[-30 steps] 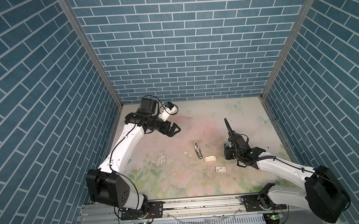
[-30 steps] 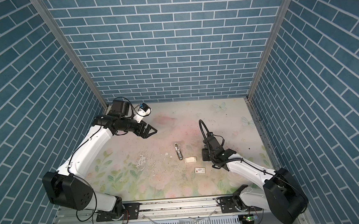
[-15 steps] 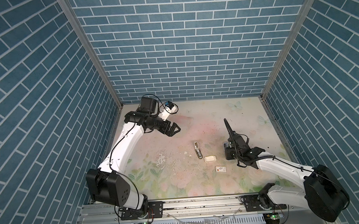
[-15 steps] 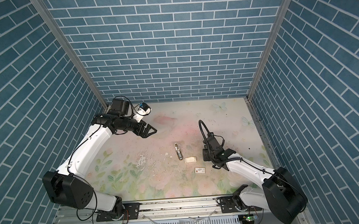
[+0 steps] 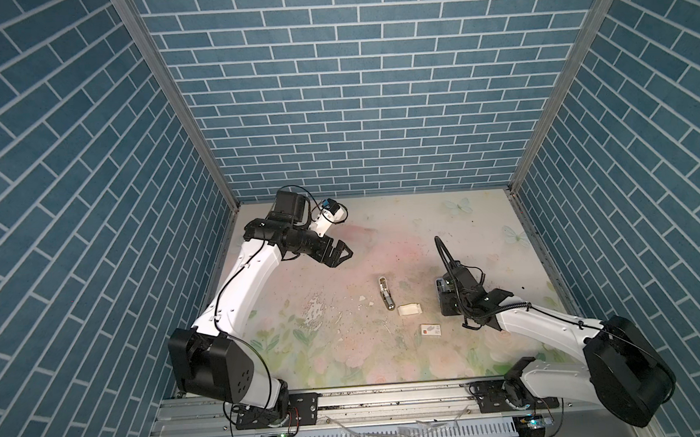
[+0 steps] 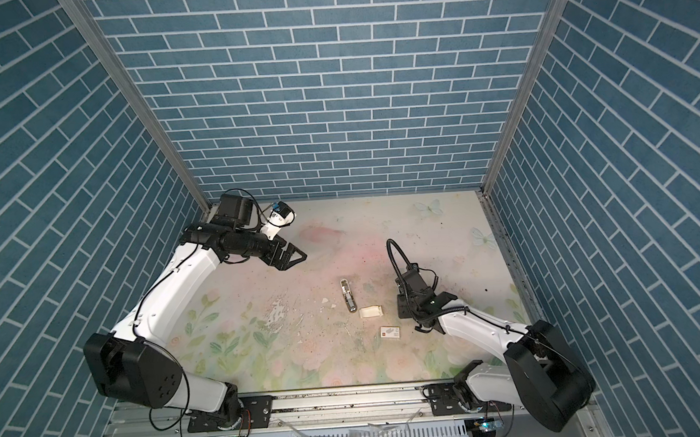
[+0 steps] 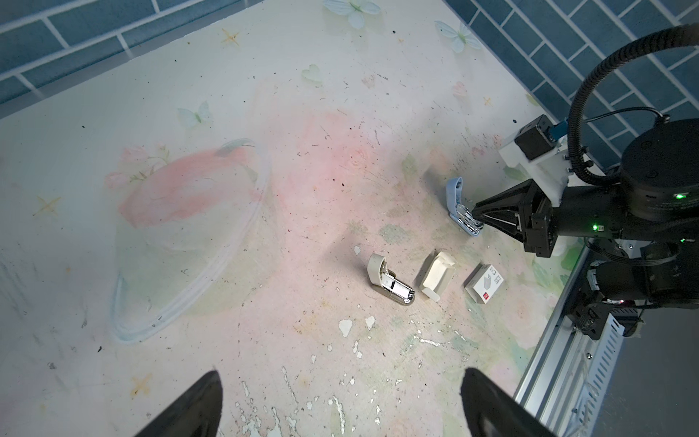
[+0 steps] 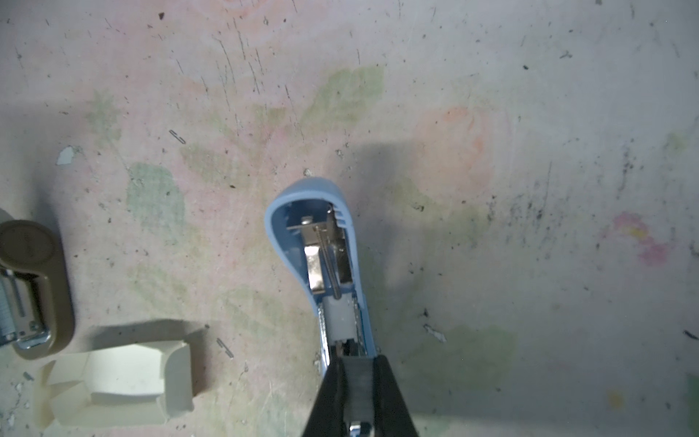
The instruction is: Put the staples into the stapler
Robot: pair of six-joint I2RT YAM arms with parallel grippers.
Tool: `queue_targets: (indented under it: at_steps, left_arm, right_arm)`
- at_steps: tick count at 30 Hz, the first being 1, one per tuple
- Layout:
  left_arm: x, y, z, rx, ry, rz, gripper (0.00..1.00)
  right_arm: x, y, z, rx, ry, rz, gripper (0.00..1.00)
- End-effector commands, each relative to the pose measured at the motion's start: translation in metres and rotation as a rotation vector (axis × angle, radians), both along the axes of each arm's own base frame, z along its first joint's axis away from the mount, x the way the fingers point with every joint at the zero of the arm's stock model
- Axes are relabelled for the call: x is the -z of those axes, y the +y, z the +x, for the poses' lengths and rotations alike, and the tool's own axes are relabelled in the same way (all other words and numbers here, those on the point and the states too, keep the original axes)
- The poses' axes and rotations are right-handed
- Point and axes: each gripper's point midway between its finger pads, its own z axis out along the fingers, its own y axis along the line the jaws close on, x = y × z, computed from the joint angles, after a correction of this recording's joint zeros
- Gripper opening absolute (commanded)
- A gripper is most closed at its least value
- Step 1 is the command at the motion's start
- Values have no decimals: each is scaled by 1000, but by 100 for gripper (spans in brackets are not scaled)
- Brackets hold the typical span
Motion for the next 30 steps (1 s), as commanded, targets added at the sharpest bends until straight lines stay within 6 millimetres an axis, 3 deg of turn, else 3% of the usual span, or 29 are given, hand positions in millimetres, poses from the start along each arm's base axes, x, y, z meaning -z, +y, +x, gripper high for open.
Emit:
queue_targets:
  at_steps: [1, 30]
  left_arm:
    - [-2, 1, -4, 8, -4, -11, 100]
    - [2, -1, -3, 11, 2, -19, 100]
  right_arm:
    - [6, -9, -4, 45, 23, -20, 10]
    - [11, 12, -10, -14, 70, 50, 10]
